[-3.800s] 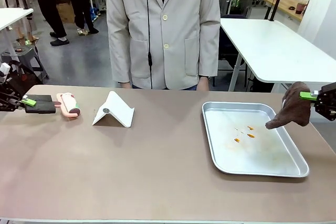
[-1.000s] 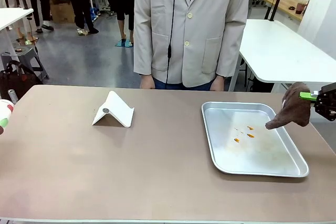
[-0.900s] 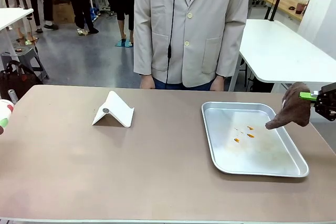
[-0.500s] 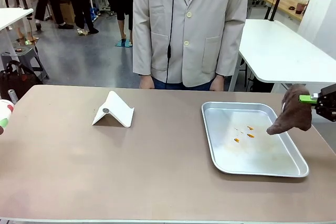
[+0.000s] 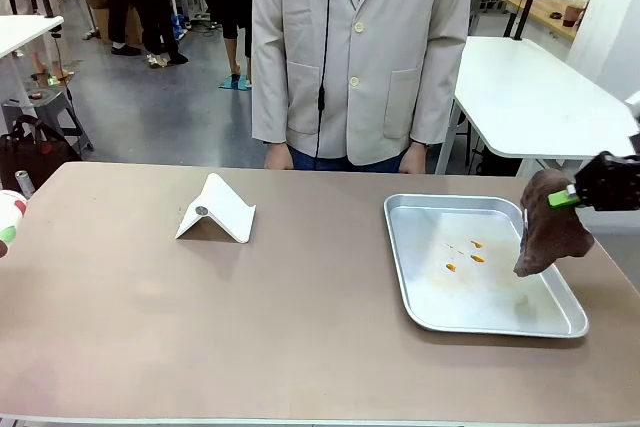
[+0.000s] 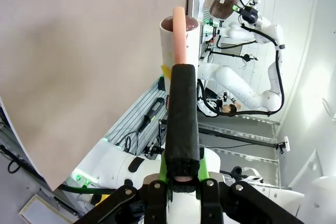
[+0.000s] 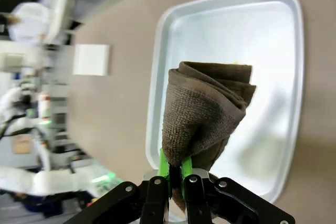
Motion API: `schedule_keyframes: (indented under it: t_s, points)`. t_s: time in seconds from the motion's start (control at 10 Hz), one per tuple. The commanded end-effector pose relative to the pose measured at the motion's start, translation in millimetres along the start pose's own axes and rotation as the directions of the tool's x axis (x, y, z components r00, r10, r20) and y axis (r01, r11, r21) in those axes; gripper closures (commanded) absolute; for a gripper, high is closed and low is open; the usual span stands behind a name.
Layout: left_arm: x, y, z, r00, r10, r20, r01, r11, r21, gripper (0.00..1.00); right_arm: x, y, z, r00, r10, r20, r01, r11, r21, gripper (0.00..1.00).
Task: Clean the surface of the table.
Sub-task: Clean the area not pointed to by the person.
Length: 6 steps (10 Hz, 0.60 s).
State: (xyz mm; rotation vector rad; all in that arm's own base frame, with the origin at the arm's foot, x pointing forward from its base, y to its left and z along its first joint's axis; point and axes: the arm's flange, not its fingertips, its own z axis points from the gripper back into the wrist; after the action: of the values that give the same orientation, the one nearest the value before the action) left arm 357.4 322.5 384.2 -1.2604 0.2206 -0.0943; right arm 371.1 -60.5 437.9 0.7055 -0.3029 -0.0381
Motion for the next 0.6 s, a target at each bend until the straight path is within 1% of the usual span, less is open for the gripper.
schedule_keyframes:
  t_s: [0.0,0.1,0.2,0.3,0.4,0.5]
  points:
    - [-3,-6,1,1.0,0.006,0.002,-0.006,1.0,-0.002,0.97,14,18,-19,0.999,-0.016,-0.048,0.007,0.984,-0.18,0.9]
    - [-3,-6,1,1.0,0.006,0.002,-0.006,1.0,-0.002,0.97,22,21,-26,0.998,-0.013,-0.059,-0.001,0.971,-0.239,0.9]
    - [-3,-6,1,1.0,0.006,0.002,-0.006,1.0,-0.002,0.97,30,22,-33,0.999,-0.034,-0.022,0.026,0.958,-0.285,1.0]
    - [-3,-6,1,1.0,0.006,0.002,-0.006,1.0,-0.002,0.97,37,19,-39,0.999,-0.028,-0.023,0.019,0.944,-0.328,1.0]
    - [-3,-6,1,1.0,0.006,0.002,-0.006,1.0,-0.002,0.97,42,15,-44,0.999,-0.045,-0.008,0.038,0.923,-0.383,1.0]
    - [-3,-6,1,1.0,0.006,0.002,-0.006,1.0,-0.002,0.97,47,13,-48,0.999,-0.037,-0.022,0.025,0.911,-0.411,1.0]
